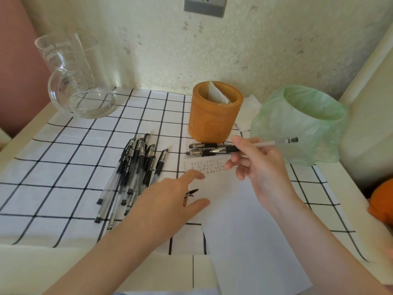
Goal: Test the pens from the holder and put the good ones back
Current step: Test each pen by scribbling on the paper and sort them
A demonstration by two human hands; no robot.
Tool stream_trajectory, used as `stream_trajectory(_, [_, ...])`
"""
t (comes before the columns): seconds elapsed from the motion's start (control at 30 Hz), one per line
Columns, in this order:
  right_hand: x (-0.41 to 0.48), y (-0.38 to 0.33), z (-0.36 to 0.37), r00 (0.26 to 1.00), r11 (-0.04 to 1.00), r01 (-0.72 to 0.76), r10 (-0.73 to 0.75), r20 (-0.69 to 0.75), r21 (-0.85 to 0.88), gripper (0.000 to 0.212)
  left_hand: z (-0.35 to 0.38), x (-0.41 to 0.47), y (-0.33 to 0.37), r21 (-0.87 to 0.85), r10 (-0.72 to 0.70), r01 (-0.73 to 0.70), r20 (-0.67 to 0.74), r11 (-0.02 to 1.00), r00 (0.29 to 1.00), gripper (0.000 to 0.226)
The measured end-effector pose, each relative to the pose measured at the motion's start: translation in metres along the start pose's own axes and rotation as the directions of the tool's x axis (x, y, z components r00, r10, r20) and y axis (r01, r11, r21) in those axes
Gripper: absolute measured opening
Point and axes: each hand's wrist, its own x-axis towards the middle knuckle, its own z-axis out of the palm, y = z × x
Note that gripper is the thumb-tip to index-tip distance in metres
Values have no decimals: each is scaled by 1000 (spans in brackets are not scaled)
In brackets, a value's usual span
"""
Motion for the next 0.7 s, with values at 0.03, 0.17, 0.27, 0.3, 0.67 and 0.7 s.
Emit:
stream_trajectory(0.03, [1,1,-1,1000,1000,0,-1,-6,-17,13,1,0,0,44,10,-12,33,999,999,48])
stream_trajectory(0.17, [1,10,2,999,997,28,-26,30,-74,11,5,-1,2,162,33,-51,111,985,993,60])
stream_trajectory(0.27, [3,18,3,999,991,45,-40,35,-128,20,6,-2,2,200,14,-39,129,979,992,64])
stream_trajectory(0.3, [5,21,3,999,987,47,-46,14,-156,23,7,-2,2,206,2,-30,136,978,991,66])
stream_trajectory(0.67, [21,59,14,963,918,181,-239,-128,-352,40,11,1,1,229,5,-39,149,973,989,68])
stream_trajectory(0.7, [22,61,14,961,910,190,-250,-120,-368,39,11,1,1,227,9,-43,148,973,989,68])
